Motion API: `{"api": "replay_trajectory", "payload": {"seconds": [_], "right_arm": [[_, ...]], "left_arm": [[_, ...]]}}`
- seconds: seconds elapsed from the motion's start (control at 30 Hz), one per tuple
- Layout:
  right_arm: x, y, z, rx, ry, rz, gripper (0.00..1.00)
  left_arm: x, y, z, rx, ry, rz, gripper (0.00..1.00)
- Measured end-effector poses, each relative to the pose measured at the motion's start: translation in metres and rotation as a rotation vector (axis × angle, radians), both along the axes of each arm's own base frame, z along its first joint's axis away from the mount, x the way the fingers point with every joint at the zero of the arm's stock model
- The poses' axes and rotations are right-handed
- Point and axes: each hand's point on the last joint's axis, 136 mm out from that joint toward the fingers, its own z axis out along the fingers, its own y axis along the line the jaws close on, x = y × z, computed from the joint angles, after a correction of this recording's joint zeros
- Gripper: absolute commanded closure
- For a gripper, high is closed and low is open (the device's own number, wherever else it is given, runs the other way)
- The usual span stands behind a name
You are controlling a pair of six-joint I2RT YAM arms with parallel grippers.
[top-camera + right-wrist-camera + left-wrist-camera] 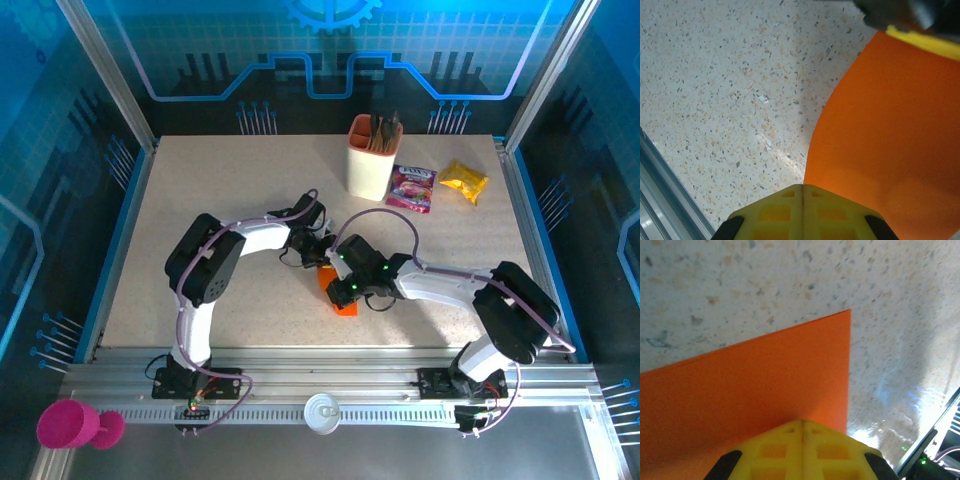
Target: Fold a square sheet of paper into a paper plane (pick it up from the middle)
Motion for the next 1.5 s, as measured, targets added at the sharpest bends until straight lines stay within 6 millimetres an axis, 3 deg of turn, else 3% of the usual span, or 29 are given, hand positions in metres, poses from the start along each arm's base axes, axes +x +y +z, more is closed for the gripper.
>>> {"api": "replay_trajectory", "payload": {"seconds": [0.6,0.9,1.5], "right_arm": [[0.022,-0.022,-0.016,-0.044,0.039,-0.039,1.0],[0.037,-0.027,-0.014,-0.053,0.021,-0.072,1.0],[0.042,-0.032,-0.032,-0.09,0.055,-0.087,1.0]], "left_arm": [[-0.002,0.003,-0.002,0.026,-0.004,-0.035,1.0],[-0.003,0.003,-0.003,0.026,-0.003,-0.035,1.0],[-0.002,0.002,-0.003,0.024,-0.005,-0.035,1.0]]}}
